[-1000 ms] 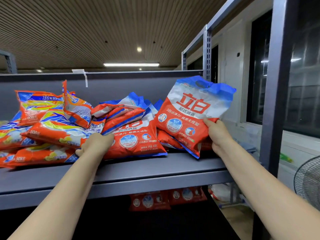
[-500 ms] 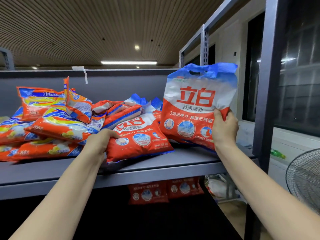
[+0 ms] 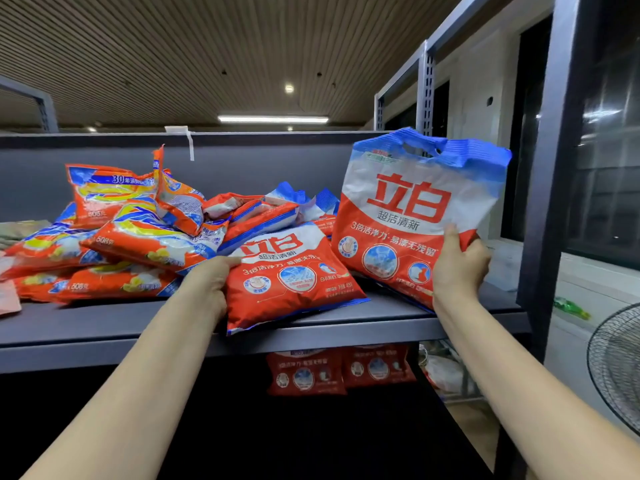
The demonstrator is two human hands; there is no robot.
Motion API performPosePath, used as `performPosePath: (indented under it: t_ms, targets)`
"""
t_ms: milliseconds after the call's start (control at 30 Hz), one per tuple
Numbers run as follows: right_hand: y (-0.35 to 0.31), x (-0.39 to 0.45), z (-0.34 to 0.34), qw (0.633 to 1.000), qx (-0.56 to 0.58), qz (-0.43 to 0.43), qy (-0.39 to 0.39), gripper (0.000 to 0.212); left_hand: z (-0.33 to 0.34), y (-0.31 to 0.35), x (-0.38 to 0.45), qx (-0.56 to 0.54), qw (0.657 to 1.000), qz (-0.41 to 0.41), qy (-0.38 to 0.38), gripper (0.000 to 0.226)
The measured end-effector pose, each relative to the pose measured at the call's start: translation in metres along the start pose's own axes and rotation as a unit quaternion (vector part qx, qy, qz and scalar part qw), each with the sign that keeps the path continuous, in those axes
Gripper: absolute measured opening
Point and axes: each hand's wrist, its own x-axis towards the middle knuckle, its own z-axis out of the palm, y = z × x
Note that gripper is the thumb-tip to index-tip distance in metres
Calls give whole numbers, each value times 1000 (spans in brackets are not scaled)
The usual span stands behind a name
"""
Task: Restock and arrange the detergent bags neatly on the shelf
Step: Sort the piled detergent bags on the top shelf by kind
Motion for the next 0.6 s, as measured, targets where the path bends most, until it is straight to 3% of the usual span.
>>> performPosePath:
  t_ms: [100,133,200,333,400,533,600]
  targets:
    - [-11,-5,-3,999,-20,-28,0,27,12,1,1,18,988,139,68,41]
    - [-16,-6,-4,999,-28,-39,-1,27,16,0,-1,52,975,195,93,39]
    - [-24,-8,-9,997,-42,-68,-1,28,24,-3,-18,130,932,302,155,22]
    - [-34,-7,-25,992,-53,-113,8,31,29,-17,-60,165,821,484,255,26]
    - [-32,-8,-32,991,-62,-118,3,32,25,-27,-58,169,792,511,287,28]
    - [-14,-18,-40,991,-80,-103,-23,32,12,-46,-50,160,799,495,301,34]
    - [-10,-22,-44,994,-68,-89,-15,30,6,-50,-52,145,784,521,304,34]
